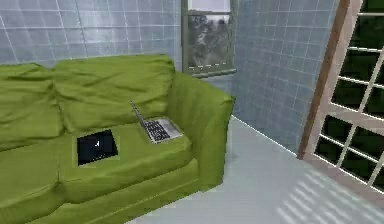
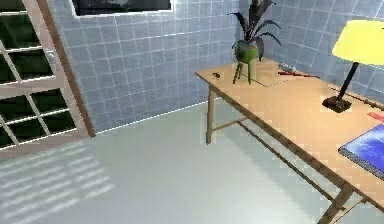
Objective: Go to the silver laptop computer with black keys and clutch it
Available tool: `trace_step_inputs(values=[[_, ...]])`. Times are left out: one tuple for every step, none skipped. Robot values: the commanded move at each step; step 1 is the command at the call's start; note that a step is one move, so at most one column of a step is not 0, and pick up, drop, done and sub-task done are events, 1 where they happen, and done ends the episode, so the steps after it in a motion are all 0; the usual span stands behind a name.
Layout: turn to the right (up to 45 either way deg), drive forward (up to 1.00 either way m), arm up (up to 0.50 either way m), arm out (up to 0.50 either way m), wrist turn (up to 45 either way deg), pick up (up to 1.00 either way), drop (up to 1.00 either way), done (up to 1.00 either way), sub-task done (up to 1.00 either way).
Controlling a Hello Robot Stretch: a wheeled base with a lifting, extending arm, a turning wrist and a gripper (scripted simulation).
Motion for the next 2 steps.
trace_step_inputs(values=[[-42.0, 0.00, 0.00, 0.00, 0.0, 0.00, 0.00, 0.00, 0.00], [0.0, 0.70, 0.00, 0.00, 0.0, 0.00, 0.00, 0.00, 0.00]])
